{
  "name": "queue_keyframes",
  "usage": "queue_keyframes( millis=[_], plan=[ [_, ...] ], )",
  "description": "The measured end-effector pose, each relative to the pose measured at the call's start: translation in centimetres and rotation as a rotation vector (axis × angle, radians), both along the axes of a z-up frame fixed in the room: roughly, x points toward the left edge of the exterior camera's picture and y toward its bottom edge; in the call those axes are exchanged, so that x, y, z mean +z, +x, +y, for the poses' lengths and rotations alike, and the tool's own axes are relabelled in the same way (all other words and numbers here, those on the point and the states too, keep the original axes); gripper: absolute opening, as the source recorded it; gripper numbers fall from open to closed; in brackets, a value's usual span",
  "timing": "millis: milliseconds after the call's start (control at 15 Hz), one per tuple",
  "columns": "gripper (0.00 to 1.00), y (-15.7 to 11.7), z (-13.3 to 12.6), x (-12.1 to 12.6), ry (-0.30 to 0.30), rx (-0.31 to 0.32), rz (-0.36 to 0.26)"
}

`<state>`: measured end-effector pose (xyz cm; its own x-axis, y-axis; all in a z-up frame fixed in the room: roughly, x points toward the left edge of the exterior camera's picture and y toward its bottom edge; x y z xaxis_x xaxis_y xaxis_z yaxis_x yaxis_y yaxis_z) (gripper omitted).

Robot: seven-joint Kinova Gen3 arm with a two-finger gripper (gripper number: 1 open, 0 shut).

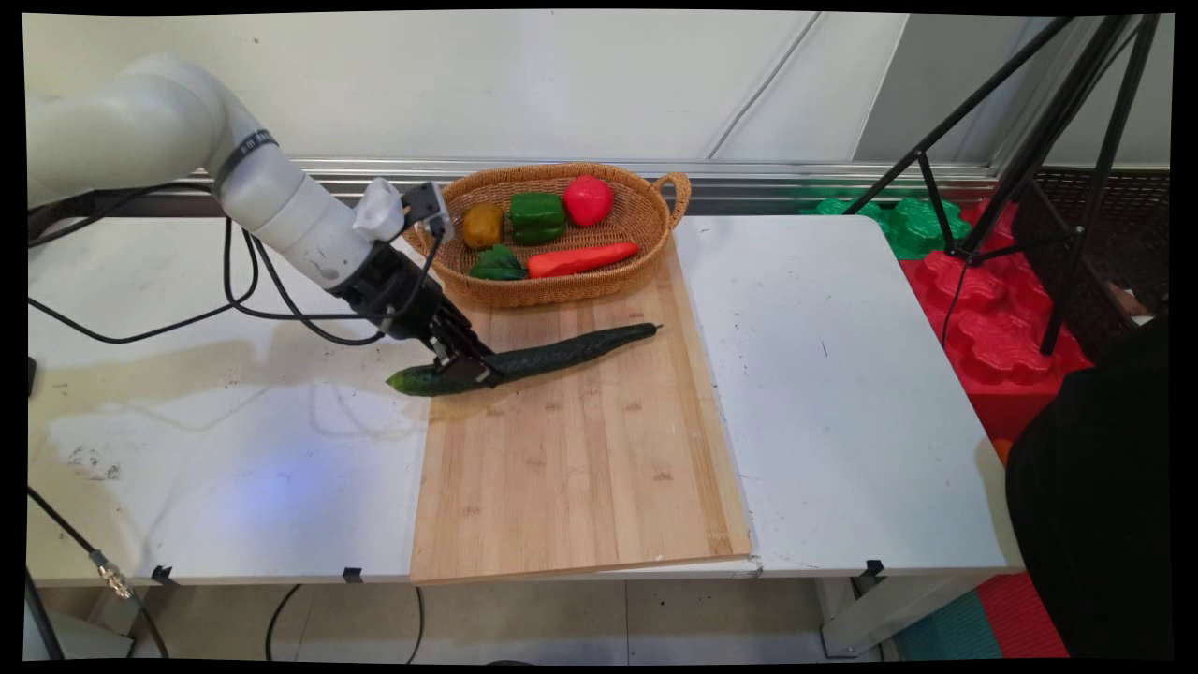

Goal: Place the picked object on the cutting board

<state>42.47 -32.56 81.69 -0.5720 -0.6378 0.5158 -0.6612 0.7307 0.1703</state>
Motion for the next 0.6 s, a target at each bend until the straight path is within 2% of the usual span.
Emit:
queue_keyframes(
  millis=[200, 267, 600],
  plan=[
    [0.00, -0.3, -0.1, -0.9, 0.013, 0.015, -0.011],
    [1.00, -0.4, -0.1, -1.2, 0.017, 0.020, -0.013],
    [1.00, -0.8, -0.2, -1.5, 0.014, 0.037, -0.010]
  ],
)
